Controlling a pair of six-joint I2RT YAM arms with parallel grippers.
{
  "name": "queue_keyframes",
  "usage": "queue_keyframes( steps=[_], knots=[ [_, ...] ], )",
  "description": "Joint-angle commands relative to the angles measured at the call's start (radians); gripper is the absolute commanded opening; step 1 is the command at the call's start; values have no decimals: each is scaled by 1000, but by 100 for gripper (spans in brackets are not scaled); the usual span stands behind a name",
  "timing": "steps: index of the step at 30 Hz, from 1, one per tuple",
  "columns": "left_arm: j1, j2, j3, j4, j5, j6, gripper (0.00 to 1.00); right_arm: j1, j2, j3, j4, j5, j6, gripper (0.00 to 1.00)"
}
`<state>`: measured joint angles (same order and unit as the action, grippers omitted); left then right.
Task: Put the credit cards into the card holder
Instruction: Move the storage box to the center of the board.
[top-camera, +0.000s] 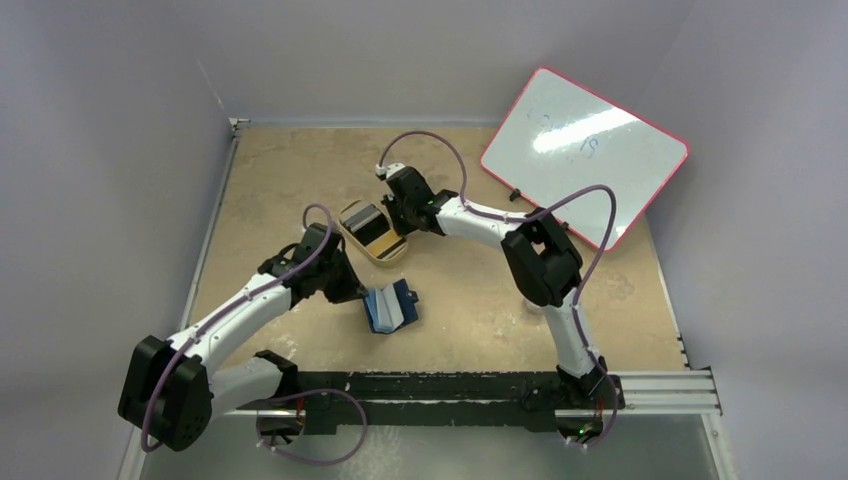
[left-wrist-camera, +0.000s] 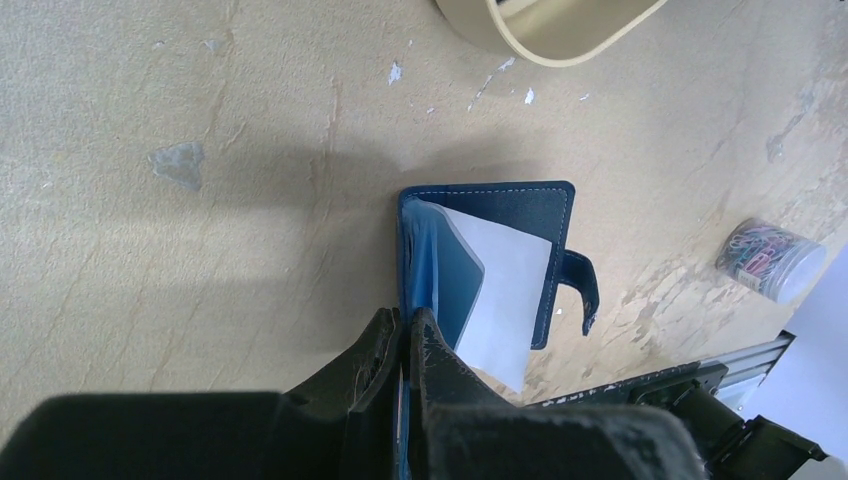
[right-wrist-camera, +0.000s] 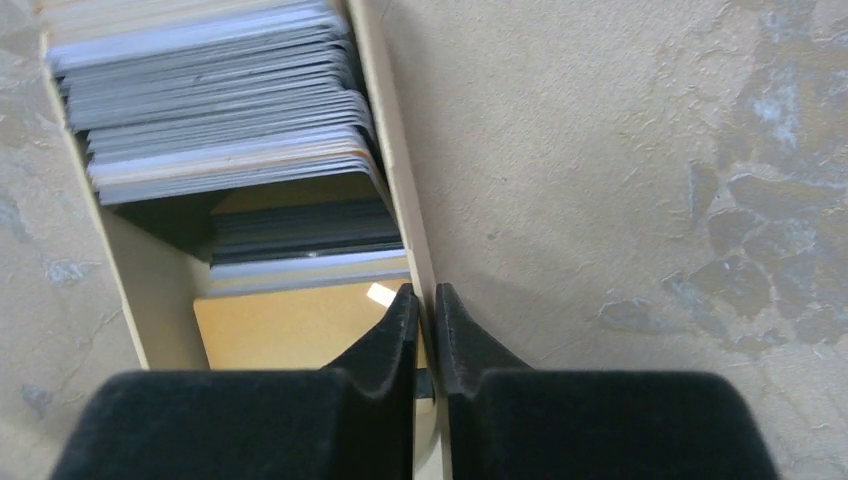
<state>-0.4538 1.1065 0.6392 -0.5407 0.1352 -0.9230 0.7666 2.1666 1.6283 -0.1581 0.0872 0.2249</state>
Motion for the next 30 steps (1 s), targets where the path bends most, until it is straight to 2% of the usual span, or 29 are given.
queue_keyframes(
  steps=[1,7,14,19,23,26,30],
  knots=[
    [4,7,-5,43,15,10,0,-5,-36,7,-46,52,22,2],
    [4,60,0,131,40,7,0,-26,-131,-114,-123,142,183,0],
    [6,173,71,193,88,26,0,-35,-333,-380,-204,191,465,0],
    [7,222,79,248,169,30,0,-28,-504,-566,-218,198,692,5],
    [6,244,67,267,224,46,0,2,-608,-651,-191,142,794,15],
    [7,248,72,226,233,86,0,11,-660,-678,-195,127,792,27],
    [7,239,89,172,248,129,0,7,-708,-669,-238,126,604,47]
  ],
)
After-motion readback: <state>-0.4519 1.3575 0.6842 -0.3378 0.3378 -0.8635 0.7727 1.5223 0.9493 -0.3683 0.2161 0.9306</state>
